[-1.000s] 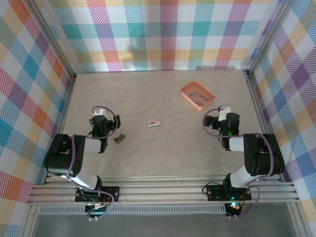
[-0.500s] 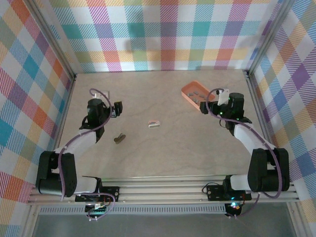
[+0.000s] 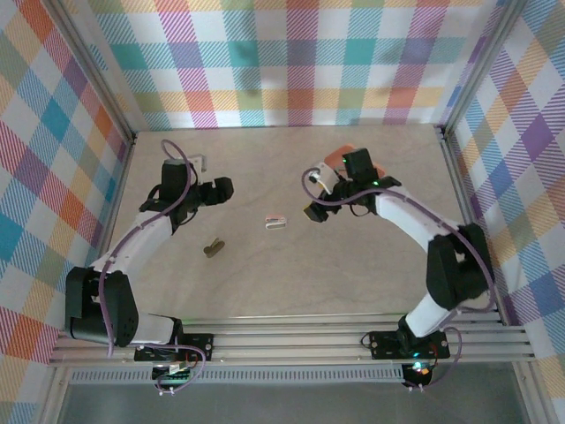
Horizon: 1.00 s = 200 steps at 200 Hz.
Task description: Load the staples into the stapler
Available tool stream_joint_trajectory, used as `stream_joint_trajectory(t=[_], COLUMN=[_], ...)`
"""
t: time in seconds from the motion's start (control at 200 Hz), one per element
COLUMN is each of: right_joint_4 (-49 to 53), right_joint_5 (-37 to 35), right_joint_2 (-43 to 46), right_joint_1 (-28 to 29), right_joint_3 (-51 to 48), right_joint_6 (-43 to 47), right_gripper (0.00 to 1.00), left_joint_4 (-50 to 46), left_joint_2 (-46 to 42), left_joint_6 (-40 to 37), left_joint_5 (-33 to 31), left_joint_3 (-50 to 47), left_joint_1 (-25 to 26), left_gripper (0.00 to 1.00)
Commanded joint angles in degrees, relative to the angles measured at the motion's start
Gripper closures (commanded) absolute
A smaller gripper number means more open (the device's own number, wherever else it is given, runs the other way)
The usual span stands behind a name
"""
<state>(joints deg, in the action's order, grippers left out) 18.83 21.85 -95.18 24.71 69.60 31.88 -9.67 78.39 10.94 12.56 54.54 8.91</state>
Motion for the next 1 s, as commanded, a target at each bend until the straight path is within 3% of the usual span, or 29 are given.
stream_joint_trajectory(t=[0.0, 0.22, 0.435, 0.69, 0.995], right_joint_4=[7.64, 14.95, 14.9, 10.42, 18.71], right_joint_5=[3.23, 2.74, 2.14, 2.29, -16.48], right_joint_2=[-6.66, -19.05, -25.52, -22.89, -26.42], right_joint_1=[2.95, 6.41, 7.93, 1.47, -8.91], right_joint_3=[6.06, 18.97, 23.44, 24.24, 34.87], right_joint_6=[14.11, 21.52, 22.08, 6.12, -20.45], right_gripper=[0.09, 0.13, 0.14, 0.14, 0.12], left_joint_4=[-4.34, -4.35, -2.09, -1.23, -1.06], left_joint_2=[0.74, 2.1, 1.97, 3.4, 5.81], left_joint_6=[1.28, 1.62, 3.2, 3.9, 3.91], left_joint_5=[5.7, 7.2, 7.67, 7.78, 8.27], left_joint_3=[1.03, 0.26, -1.72, -1.46, -0.38], left_joint_1=[0.06, -0.09, -0.59, -0.73, -0.73], left_gripper=[0.16, 0.16, 0.16, 0.16, 0.16])
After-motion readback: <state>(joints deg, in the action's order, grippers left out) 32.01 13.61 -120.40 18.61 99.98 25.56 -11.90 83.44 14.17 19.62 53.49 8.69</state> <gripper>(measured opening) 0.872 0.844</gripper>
